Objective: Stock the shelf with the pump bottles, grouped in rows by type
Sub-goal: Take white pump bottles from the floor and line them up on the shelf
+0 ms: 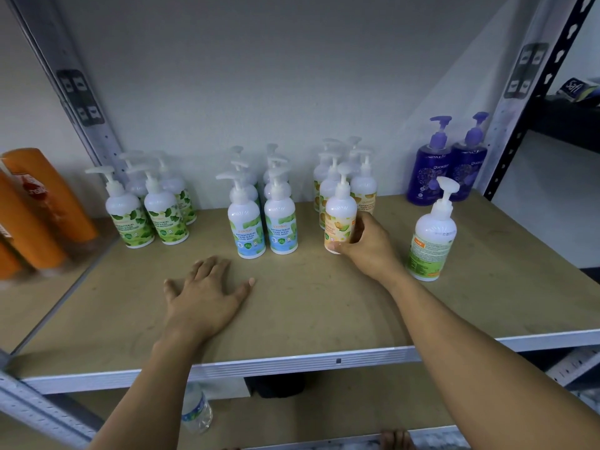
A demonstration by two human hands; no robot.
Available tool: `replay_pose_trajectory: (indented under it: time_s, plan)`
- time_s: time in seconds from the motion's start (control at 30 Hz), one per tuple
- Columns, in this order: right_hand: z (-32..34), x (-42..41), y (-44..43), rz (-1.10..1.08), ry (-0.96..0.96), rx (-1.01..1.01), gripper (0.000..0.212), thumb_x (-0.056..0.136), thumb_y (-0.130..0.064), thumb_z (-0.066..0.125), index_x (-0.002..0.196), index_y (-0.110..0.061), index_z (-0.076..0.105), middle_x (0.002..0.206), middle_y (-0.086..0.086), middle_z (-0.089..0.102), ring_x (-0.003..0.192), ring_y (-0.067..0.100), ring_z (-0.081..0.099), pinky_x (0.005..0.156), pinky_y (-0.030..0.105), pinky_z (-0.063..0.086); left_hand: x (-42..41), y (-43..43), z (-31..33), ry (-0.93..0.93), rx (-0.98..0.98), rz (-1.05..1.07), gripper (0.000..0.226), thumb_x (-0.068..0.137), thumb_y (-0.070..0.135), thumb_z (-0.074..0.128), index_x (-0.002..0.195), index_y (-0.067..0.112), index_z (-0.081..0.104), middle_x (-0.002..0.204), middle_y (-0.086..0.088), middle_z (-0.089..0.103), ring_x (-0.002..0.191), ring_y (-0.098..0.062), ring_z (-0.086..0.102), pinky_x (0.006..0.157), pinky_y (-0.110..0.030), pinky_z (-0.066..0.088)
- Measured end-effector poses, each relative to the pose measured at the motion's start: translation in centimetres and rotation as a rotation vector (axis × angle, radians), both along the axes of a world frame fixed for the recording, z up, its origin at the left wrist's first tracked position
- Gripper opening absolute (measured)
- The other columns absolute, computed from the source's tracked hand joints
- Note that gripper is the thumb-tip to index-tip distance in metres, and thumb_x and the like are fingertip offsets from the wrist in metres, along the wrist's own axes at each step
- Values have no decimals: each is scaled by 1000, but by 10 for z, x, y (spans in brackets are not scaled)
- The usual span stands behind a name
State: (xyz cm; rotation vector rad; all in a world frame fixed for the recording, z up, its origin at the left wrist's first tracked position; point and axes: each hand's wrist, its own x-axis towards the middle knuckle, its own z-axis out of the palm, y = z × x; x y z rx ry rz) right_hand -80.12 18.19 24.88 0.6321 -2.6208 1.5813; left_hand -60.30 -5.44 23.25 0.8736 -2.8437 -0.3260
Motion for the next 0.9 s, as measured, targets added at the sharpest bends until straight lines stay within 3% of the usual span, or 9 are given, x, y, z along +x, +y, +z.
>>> replay_pose_trajectory:
  time_s: [0.3, 0.53, 0.67, 0.77, 0.9]
  plan:
    - [-7, -8, 3, 60, -60, -62, 62, 79, -10, 81, 133, -24, 55, 125, -6, 68, 111, 10, 65, 102, 38, 52, 0, -1, 0, 4, 2, -2, 83, 85, 84, 26, 153, 36, 32, 164, 14, 21, 153, -10, 11, 118, -62, 8]
    - [-8, 0, -3, -59, 18, -20, 76, 65, -38, 92, 127, -23, 51, 123, -3, 60, 105, 11, 63, 91, 31, 53, 0, -1, 1, -6, 5, -4, 84, 85, 85, 26, 153, 36, 31, 165, 13, 19, 153, -10, 10, 118, -62, 6]
    - [-6, 0, -1, -55, 32, 2, 62, 71, -30, 89, 122, -21, 55, 114, -6, 67, 98, 11, 65, 77, 21, 48, 0, -1, 0, 4, 1, -4, 83, 85, 84, 26, 153, 36, 32, 165, 14, 21, 153, -10, 10, 119, -62, 7]
    - [-5, 0, 0, -23, 22, 0, 56, 75, -25, 86, 123, -22, 57, 115, -6, 68, 99, 10, 65, 85, 27, 52, 0, -1, 0, 4, 3, -7, 84, 85, 85, 26, 153, 36, 32, 164, 14, 20, 153, -10, 10, 119, -62, 7]
    - [-4, 0, 1, 4, 21, 13, 51, 81, -18, 81, 127, -22, 59, 116, -7, 69, 101, 9, 64, 86, 24, 49, 0, -1, 0, 6, 5, -8, 85, 85, 85, 26, 153, 35, 32, 165, 14, 21, 153, -9, 11, 119, -62, 8]
